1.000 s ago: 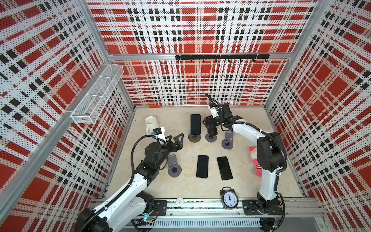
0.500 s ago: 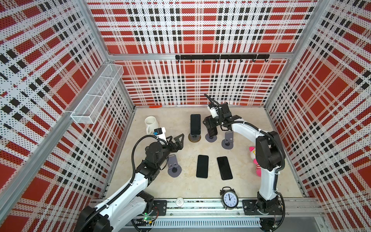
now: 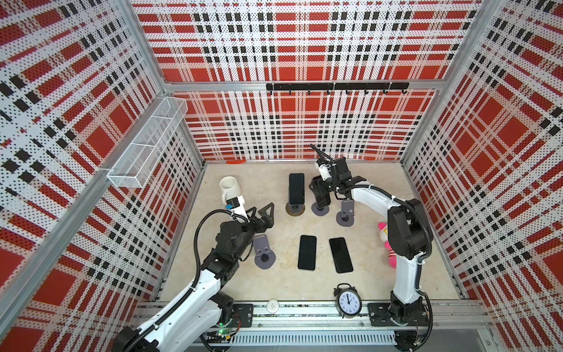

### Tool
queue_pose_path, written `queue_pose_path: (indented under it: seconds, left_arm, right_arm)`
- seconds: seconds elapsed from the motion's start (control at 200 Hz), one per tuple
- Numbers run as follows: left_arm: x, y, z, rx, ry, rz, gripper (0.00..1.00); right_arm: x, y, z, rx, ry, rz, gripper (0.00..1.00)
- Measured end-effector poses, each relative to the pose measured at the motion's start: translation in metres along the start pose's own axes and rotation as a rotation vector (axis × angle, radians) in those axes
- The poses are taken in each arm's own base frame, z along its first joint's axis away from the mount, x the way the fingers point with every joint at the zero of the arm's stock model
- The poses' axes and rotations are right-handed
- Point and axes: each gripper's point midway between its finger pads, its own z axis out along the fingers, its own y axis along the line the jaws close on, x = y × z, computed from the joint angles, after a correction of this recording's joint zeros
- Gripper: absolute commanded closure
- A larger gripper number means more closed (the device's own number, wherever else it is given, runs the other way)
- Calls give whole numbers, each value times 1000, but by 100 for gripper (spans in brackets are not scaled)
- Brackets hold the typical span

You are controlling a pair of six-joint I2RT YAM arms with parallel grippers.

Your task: Remove the phone from the phone stand

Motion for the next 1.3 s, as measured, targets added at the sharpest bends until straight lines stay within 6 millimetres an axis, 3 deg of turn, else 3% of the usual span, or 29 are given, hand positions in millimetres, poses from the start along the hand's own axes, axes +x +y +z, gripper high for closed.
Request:
queue_pose_path:
  seconds: [0.576,1.303]
  left_arm:
    - [-1,3,0,-13,-10,-19,2]
    - [-6,2,-3,-13,-29,-25,2]
  right_arm:
    - [1,-2,0,22,3,4,29]
    - [3,-4,-15,50,37,25,30]
